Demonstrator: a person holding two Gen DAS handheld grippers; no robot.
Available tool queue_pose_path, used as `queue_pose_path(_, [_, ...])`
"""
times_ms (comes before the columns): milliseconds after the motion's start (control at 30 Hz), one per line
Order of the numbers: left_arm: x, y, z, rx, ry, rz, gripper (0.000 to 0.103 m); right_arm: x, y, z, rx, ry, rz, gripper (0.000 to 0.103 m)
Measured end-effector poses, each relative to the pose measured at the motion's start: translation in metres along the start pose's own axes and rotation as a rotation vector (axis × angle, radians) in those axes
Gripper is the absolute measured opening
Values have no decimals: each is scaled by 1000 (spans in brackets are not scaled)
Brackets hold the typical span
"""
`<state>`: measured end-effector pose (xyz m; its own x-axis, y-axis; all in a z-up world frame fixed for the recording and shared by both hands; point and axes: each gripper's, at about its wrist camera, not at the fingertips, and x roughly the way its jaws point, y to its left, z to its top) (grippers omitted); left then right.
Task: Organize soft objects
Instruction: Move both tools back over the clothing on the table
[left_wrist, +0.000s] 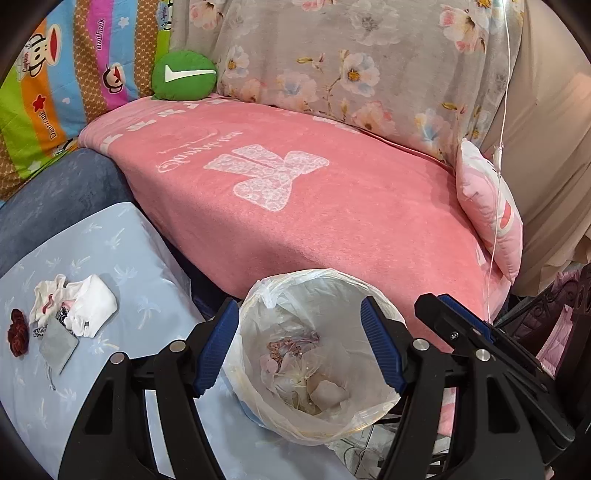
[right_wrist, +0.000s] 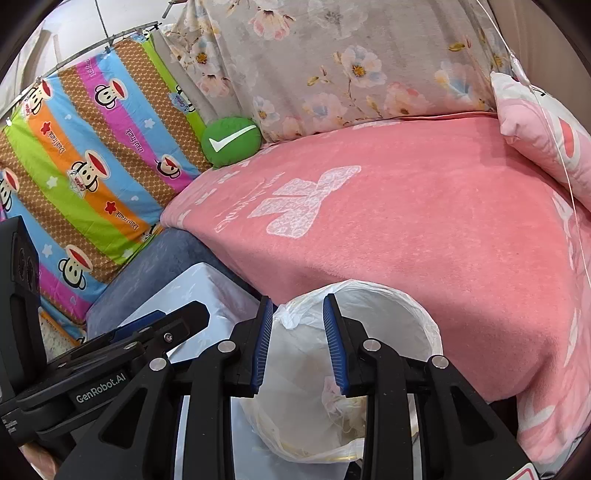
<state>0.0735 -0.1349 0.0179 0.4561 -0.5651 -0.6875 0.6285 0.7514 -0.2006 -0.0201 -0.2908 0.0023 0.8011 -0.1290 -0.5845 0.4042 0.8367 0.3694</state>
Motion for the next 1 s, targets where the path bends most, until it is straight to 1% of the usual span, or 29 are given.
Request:
queue_pose_path(500, [-7,24,-7,-44,-8,19,65,15,18,-7,-45,42,22,29])
queue_pose_path(733, [-13,49,-12,-91,-13,41,65,25,41,-16,-87,73,40,29])
queue_pose_path(1000, [-23,93,-23,-159,-17,98,65,39,77,-30,-146,115,60,29])
